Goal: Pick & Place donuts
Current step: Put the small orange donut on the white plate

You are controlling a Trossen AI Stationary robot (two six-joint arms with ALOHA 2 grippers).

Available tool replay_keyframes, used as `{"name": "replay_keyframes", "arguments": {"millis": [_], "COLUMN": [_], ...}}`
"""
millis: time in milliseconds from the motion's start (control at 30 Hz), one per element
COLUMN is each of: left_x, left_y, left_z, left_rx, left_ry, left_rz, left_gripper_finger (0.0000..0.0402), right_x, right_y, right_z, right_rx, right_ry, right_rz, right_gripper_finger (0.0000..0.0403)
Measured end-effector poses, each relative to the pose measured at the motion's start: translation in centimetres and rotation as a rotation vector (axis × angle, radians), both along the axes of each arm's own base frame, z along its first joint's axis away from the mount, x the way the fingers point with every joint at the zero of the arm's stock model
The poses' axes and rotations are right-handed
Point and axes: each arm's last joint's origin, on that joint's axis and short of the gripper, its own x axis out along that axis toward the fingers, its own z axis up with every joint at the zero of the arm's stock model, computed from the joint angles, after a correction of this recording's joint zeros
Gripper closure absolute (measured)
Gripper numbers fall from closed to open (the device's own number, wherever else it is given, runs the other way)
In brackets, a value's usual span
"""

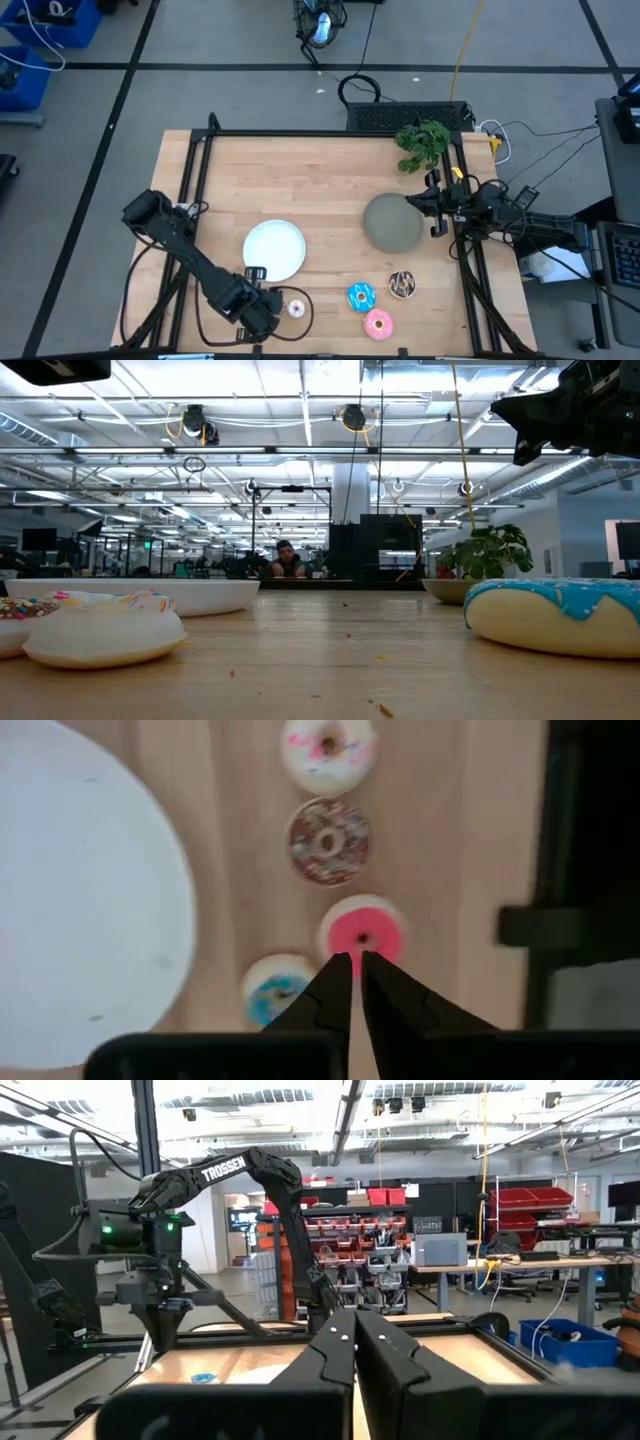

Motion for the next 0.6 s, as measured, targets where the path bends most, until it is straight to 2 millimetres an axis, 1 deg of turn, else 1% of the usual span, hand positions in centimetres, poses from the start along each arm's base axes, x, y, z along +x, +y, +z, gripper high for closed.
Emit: {"name": "replay_keyframes", "arguments": {"millis": [67, 167, 267, 367, 467, 600], "left_x": [0.2, 0.3, 0.1, -0.3, -0.8, -1.3], "left_y": [-0.2, -0.5, -0.7, -1.2, -1.7, -2.1], "left_z": [0.1, 0.1, 0.1, 0.1, 0.1, 0.0], "left_rx": [-0.028, -0.044, -0.043, -0.031, -0.016, 0.031], "left_ry": [-0.017, -0.035, -0.035, -0.046, -0.06, -0.099], "left_rz": [0.015, 0.009, -0.003, -0.014, -0.042, -0.055], "left_gripper_finger": [0.0324, 0.0262, 0.0201, 0.0153, 0.0122, 0.0102], "right_x": [0.0, 0.0, 0.0, 0.1, 0.1, 0.1], "right_y": [0.0, 0.0, 0.0, 0.0, 0.0, 0.0], "right_z": [0.0, -0.1, -0.2, -0.3, -0.3, -0.4], "right_rx": [0.006, 0.009, 0.016, 0.024, 0.025, 0.025], "right_ry": [0.004, 0.012, 0.017, 0.029, 0.035, 0.037], "right_rz": [0.001, 0.002, 0.004, 0.005, 0.005, 0.005], "right_gripper_finger": [0.0403, 0.0403, 0.0403, 0.0403, 0.0403, 0.0403]}}
